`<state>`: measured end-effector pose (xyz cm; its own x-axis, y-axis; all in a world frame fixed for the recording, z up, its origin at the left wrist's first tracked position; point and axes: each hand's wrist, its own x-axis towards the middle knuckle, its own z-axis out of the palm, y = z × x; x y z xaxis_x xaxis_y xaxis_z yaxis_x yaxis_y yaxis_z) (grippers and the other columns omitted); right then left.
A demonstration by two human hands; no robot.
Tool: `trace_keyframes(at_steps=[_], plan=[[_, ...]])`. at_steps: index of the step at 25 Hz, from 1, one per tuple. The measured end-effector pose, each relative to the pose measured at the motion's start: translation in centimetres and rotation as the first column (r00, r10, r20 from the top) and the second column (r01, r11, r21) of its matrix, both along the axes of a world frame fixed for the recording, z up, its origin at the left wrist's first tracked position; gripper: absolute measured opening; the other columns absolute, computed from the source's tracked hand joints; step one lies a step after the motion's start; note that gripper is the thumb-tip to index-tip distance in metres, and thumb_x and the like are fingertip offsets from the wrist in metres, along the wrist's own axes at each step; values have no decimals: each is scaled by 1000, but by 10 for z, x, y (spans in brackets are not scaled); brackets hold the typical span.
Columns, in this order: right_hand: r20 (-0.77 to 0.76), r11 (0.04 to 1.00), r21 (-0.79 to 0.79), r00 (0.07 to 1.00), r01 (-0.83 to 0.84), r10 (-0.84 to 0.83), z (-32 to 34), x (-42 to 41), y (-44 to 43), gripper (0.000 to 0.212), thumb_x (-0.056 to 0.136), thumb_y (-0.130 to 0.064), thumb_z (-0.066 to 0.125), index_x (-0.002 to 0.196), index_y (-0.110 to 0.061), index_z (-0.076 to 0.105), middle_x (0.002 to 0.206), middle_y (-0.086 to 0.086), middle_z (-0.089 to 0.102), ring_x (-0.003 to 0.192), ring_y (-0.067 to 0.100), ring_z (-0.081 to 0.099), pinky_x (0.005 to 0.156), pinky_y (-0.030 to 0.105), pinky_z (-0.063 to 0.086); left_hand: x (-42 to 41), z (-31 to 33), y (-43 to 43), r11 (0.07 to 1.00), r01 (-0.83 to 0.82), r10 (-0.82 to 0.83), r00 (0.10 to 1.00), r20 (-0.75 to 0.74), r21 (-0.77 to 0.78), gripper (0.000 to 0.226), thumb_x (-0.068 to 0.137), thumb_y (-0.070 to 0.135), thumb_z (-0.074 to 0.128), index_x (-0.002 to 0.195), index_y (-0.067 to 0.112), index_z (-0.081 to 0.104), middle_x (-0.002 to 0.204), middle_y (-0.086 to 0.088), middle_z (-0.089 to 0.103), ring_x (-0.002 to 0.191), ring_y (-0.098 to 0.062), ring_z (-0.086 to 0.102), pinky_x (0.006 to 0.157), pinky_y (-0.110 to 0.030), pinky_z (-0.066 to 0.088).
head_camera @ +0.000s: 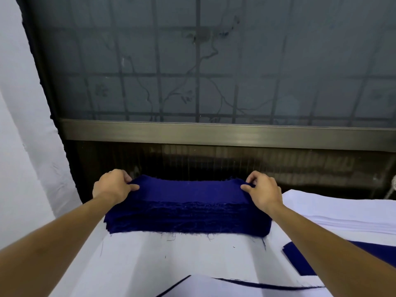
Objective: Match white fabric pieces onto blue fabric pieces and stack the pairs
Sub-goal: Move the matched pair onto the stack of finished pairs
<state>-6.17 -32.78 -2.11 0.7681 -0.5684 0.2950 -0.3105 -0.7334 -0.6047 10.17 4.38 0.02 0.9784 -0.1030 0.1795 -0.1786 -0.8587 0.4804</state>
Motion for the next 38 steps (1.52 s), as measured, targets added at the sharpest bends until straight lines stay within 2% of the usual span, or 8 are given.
trace_keyframes(at_steps=[3, 6, 12, 16, 21, 27, 32, 38], plan=[[41, 1000, -21, 999, 23, -22, 2, -1, 2, 14, 88, -36, 75, 83, -30, 64, 83, -7, 66, 97, 20, 61, 88, 44, 51, -1, -1, 3, 999, -6, 0, 994, 110, 54, 16, 90, 39, 72, 81, 30, 63, 81, 6, 65, 81, -18, 61, 87, -47, 55], [48, 995, -76, 997, 58, -55, 2, -3, 0, 10, 91, -38, 71, 86, -30, 71, 90, -3, 70, 103, 22, 60, 93, 47, 50, -1, -2, 5, 987, 18, -51, 977, 205, 160, 18, 95, 41, 66, 80, 31, 62, 77, 9, 62, 83, -19, 62, 88, -46, 52], [82, 959, -262, 992, 111, -92, 0, -11, -2, 18, 97, -37, 64, 106, -29, 77, 101, -2, 75, 112, 24, 54, 94, 43, 45, -4, -2, 7, 972, -18, -52, 955, 292, 233, 30, 105, 40, 47, 119, 28, 72, 106, 1, 75, 105, -26, 66, 96, -47, 44], [184, 959, -251, 980, 128, -82, 0, -13, 0, 18, 99, -32, 61, 108, -26, 75, 96, -1, 74, 108, 23, 54, 93, 40, 42, -11, 6, 9, 999, -2, -17, 936, 351, 54, 25, 101, 40, 56, 115, 30, 74, 108, 0, 75, 107, -28, 65, 93, -49, 48], [218, 993, -104, 975, 54, -31, 4, -19, 6, 10, 99, -24, 61, 107, -24, 66, 99, -4, 65, 108, 17, 53, 92, 31, 35, -16, 18, 19, 963, 105, -43, 969, 243, -250, 12, 93, 33, 71, 101, 26, 75, 98, 3, 71, 95, -19, 64, 81, -38, 54], [306, 999, 2, 951, -40, 37, 19, -44, 5, 12, 96, -19, 66, 106, -24, 71, 94, -8, 71, 102, 16, 63, 97, 46, 51, -32, 34, 27, 911, 177, -67, 955, 290, -373, 9, 90, 29, 74, 87, 33, 67, 87, 14, 65, 81, -2, 57, 64, -17, 40], [413, 976, 176, 910, -130, 47, 37, -72, -4, 18, 100, -14, 59, 111, -13, 73, 100, -2, 73, 99, 19, 66, 89, 43, 58, -51, 52, 18, 864, 260, -143, 948, 285, -430, 12, 99, 30, 63, 108, 24, 68, 98, 7, 69, 90, -9, 64, 70, -23, 49], [400, 958, 243, 915, -155, 47, 52, -134, -23, 15, 101, -22, 58, 100, -10, 67, 89, 6, 69, 89, 26, 66, 77, 37, 55, -97, 64, 0, 854, 336, -261, 937, 231, -398, 8, 99, 31, 62, 97, 27, 67, 94, 5, 70, 88, -12, 66, 68, -23, 50]])
